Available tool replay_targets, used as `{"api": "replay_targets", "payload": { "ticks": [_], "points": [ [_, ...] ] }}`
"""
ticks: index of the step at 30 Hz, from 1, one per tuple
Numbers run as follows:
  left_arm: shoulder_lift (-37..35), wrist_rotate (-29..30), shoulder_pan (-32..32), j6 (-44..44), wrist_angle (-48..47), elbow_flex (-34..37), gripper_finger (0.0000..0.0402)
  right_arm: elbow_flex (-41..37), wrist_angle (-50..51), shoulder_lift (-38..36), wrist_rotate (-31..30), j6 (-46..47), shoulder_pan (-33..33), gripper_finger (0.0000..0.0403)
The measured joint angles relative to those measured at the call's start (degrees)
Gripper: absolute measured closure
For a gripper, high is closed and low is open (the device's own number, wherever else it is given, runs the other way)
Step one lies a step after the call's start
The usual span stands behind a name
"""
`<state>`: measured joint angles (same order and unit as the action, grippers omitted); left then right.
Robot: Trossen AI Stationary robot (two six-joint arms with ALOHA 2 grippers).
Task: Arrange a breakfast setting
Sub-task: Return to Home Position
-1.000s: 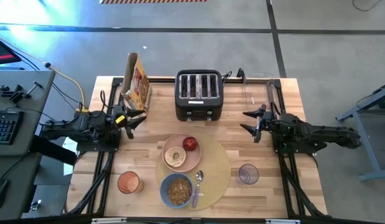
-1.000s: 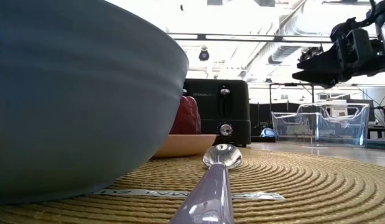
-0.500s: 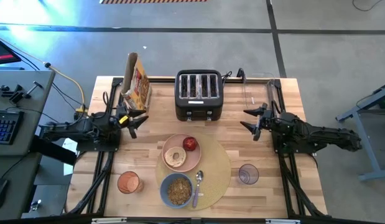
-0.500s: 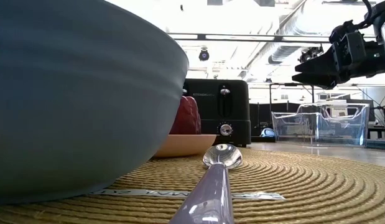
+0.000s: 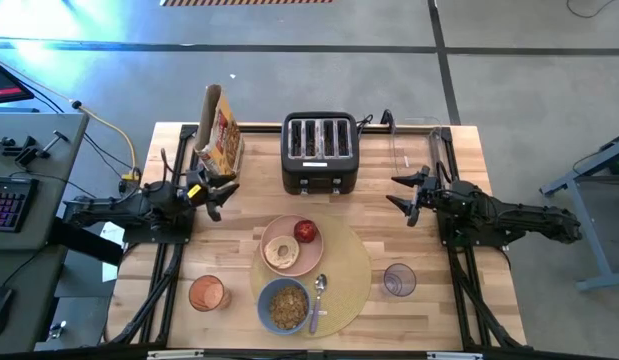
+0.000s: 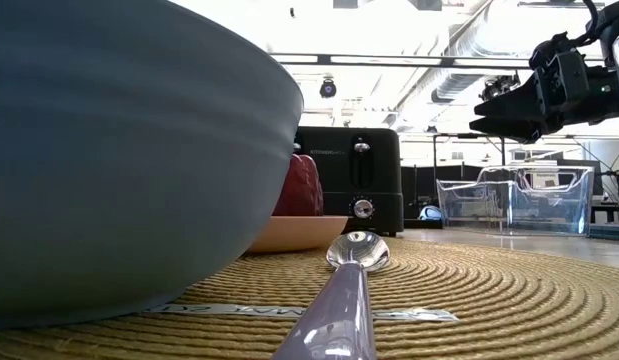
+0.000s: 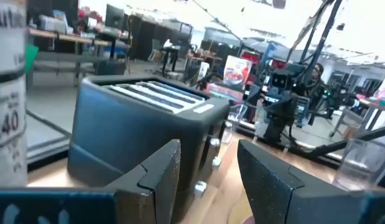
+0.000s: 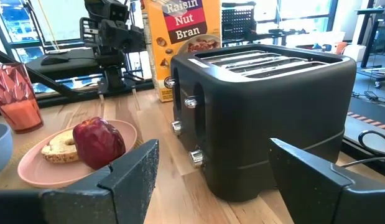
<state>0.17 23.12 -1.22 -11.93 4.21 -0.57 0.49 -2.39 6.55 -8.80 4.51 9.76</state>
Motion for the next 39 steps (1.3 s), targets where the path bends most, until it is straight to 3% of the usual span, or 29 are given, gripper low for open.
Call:
{"api": "replay_targets", "payload": {
  "ticks": [35, 39],
  "points": [
    [0.1, 0.0, 0.0, -0.5, -0.1, -0.1, 0.0251, 0.0, 0.0, 0.1, 0.0, 0.0, 0.0, 0.0116],
    [0.1, -3.9, 0.1, 0.9, 0.0, -0.2, 0.0251, 0.0, 0.0, 0.1, 0.0, 0.0, 0.0, 0.0116]
  ]
}}
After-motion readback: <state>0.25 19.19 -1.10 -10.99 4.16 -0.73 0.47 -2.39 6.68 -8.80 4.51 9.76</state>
